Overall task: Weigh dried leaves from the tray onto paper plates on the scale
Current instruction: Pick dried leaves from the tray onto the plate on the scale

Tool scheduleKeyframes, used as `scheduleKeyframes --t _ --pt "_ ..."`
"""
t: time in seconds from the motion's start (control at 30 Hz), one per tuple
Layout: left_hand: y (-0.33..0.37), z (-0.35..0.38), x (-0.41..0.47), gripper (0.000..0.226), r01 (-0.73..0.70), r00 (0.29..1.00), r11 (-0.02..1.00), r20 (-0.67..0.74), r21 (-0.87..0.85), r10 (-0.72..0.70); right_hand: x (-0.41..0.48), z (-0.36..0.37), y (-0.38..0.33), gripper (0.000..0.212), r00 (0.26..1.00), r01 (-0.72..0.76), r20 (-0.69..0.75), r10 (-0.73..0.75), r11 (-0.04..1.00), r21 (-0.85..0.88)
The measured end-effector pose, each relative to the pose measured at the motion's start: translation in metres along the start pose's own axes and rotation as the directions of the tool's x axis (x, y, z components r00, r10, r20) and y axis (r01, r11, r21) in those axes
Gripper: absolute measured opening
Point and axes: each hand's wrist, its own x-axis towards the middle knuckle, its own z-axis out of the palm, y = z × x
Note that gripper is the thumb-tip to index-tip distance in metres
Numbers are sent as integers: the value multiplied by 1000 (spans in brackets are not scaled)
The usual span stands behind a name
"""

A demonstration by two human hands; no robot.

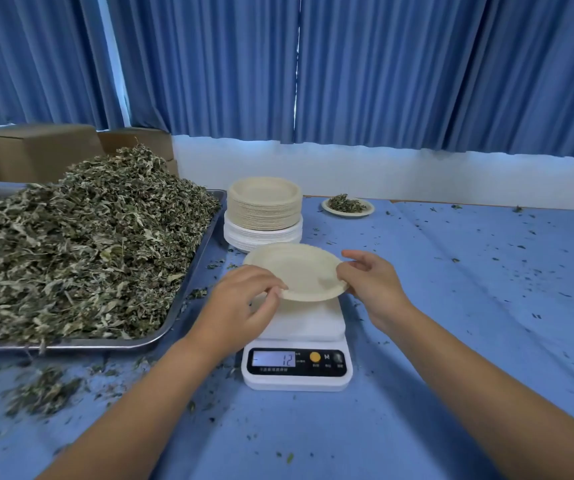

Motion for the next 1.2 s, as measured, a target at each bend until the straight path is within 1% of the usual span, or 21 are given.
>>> scheduleKeyframes --t 0.07,0.13,0.23,0.33,0.67,0.77,0.97,1.07,1.2 --pt "-3 2 -5 26 22 998 999 -54 -30 -23 -4 0 5 37 999 36 -1 -36 999 -18" --pt "-10 3 -6 23 94 991 994 -86 -58 -99 -6 -1 8 34 998 60 -3 -60 998 -35" --pt "-20 4 -10 16 216 970 973 -95 -79 -223 -8 -1 12 30 998 69 1 -69 996 -49" --pt "-24 4 -10 20 292 947 952 -112 -88 -301 -8 0 16 26 998 69 15 -69 997 -43" --pt "-20 7 -10 18 337 933 933 -90 -127 -349 -9 1 24 21 996 91 24 -89 993 -80" --pt "-17 8 -10 18 351 924 926 -109 -140 -367 -9 0 26 22 996 88 27 -86 993 -80" --pt "-13 7 -8 20 402 870 888 -209 -225 -447 -9 -1 26 19 998 70 8 -70 997 -27" --pt "-15 5 -8 20 466 823 838 -209 -284 -529 -10 -3 25 21 998 63 -12 -63 998 -33" --pt "-19 6 -8 20 498 802 818 -206 -289 -561 -11 -6 25 16 996 78 -40 -81 995 -54"
